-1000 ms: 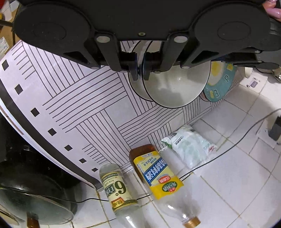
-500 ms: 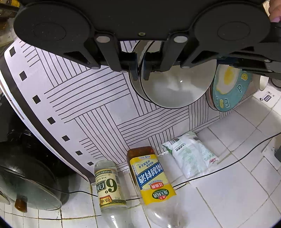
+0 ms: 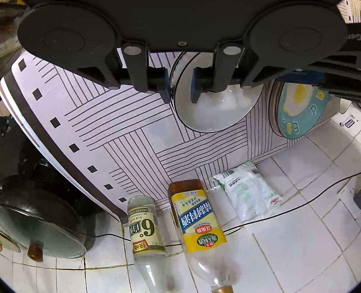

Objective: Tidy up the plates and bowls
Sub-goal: 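Lower the bowl into the first bowl and open the left gripper, then move the left gripper to the white bowl beside the kettle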

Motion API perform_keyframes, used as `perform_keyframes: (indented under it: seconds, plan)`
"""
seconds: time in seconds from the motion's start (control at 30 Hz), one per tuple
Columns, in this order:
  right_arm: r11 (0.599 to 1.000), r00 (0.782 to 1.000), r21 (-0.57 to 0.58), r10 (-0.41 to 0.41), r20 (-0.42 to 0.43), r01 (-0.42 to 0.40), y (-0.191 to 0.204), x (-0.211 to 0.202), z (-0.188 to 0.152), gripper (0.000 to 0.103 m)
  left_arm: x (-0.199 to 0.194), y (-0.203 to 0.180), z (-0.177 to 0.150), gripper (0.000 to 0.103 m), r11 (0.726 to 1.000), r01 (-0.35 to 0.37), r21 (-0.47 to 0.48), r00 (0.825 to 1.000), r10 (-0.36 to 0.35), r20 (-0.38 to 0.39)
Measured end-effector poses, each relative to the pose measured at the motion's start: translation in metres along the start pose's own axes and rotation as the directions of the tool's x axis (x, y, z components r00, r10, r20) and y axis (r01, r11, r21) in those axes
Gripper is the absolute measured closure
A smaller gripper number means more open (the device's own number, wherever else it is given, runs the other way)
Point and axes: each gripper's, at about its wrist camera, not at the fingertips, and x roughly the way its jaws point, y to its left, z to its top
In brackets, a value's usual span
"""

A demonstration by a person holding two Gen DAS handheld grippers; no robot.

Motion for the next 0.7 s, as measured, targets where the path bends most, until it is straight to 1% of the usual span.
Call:
perform_keyframes:
  seconds: [0.07, 0.3, 0.43, 0.47, 0.5, 0.53, 0.63, 0.7]
  plan:
    - [1.0, 1.0, -0.021, -0.016, -0.018, 0.015, 0.003, -0.003, 0.002, 0.079, -0.007, -0.001, -0.004, 0.076, 1.0, 0.0, -0.012, 1.0, 0.0, 0.006]
    - [0.992, 0.999, -0.126, -0.006, -0.037, 0.001, 0.004, -0.023, 0.006, 0.078, -0.035, -0.002, -0.014, 0.075, 0.995, 0.016, -0.096, 0.999, -0.013, 0.03]
    - [0.985, 0.998, -0.169, 0.026, -0.054, -0.035, 0.002, -0.041, 0.007, 0.077, -0.055, -0.003, -0.022, 0.072, 0.989, 0.02, -0.148, 0.999, -0.015, 0.036]
    - [0.983, 0.998, -0.179, 0.032, -0.059, -0.043, 0.002, -0.045, 0.007, 0.074, -0.059, -0.003, -0.025, 0.072, 0.988, 0.015, -0.156, 0.999, -0.01, 0.031]
    - [0.981, 0.997, -0.187, 0.033, -0.067, -0.045, 0.002, -0.049, 0.007, 0.069, -0.063, -0.004, -0.028, 0.072, 0.987, 0.01, -0.161, 1.0, -0.006, 0.026]
    - [0.981, 0.996, -0.191, 0.031, -0.079, -0.045, 0.001, -0.053, 0.006, 0.067, -0.066, -0.004, -0.031, 0.072, 0.986, 0.005, -0.167, 1.0, -0.001, 0.024]
    - [0.977, 0.992, -0.203, 0.047, -0.12, -0.071, 0.001, -0.061, -0.001, 0.067, -0.078, -0.004, -0.042, 0.07, 0.981, -0.005, -0.193, 1.0, 0.011, 0.029]
    - [0.969, 0.989, -0.232, 0.057, -0.134, -0.087, 0.003, -0.069, -0.007, 0.066, -0.085, -0.004, -0.051, 0.069, 0.977, -0.009, -0.213, 0.999, 0.016, 0.031]
